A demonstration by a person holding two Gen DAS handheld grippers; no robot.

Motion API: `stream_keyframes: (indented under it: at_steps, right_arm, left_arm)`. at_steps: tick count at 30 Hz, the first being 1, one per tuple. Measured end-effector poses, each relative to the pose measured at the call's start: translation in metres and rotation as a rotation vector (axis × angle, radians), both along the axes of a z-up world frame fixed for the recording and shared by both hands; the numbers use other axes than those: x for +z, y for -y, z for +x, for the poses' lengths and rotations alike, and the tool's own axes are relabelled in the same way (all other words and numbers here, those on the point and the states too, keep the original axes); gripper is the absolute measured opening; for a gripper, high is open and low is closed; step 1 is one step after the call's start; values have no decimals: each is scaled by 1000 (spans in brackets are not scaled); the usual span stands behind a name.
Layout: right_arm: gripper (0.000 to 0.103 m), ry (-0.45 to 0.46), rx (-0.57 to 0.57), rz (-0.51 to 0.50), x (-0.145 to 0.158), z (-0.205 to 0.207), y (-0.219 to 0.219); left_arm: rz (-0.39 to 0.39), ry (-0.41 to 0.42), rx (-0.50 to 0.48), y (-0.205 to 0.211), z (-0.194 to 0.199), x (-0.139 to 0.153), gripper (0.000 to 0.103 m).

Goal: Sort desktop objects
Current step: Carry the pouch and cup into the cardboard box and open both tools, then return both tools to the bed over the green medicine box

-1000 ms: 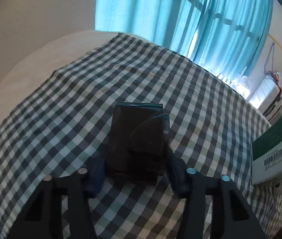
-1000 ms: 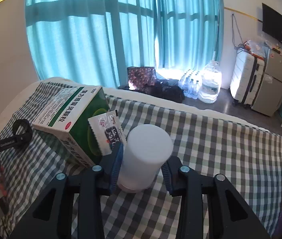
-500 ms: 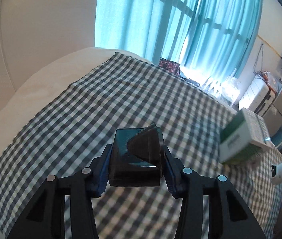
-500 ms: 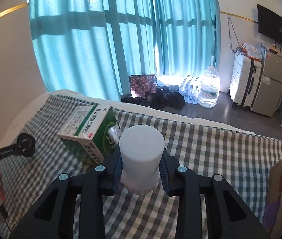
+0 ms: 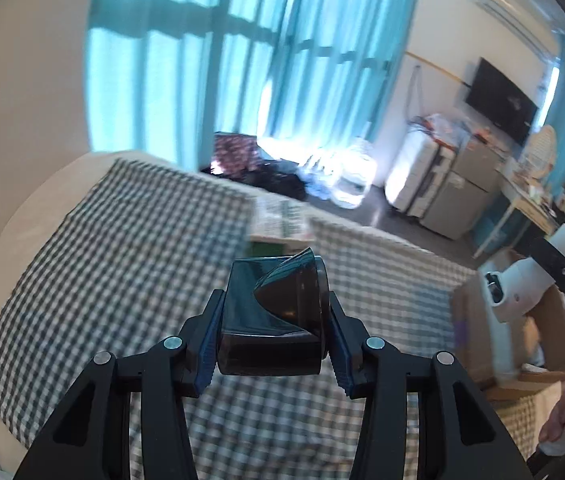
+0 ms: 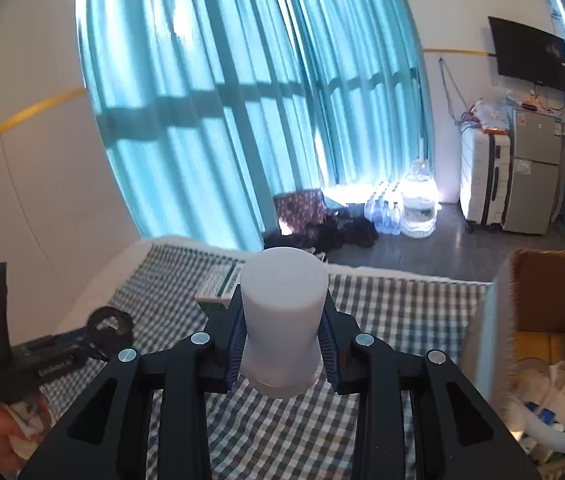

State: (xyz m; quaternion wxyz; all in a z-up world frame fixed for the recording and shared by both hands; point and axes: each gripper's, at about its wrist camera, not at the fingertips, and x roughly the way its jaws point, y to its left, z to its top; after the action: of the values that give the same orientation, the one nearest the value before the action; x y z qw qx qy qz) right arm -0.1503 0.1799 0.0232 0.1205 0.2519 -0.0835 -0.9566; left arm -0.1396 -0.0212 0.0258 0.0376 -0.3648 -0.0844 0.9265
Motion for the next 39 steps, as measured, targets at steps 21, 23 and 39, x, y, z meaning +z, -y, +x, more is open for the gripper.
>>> stream_keyframes:
  at_steps: [21, 23, 39]
  right_arm:
    - [32, 164, -361, 18, 27, 53, -232]
    - [32, 208, -377, 25, 9, 48, -244]
    - [65, 182, -430, 47, 4, 26, -237]
  left_arm:
    - [37, 41, -521, -299, -2, 30, 48]
    - [29, 63, -526, -307, -4, 19, 48]
    - [-74, 24, -458, -239, -25, -3, 102]
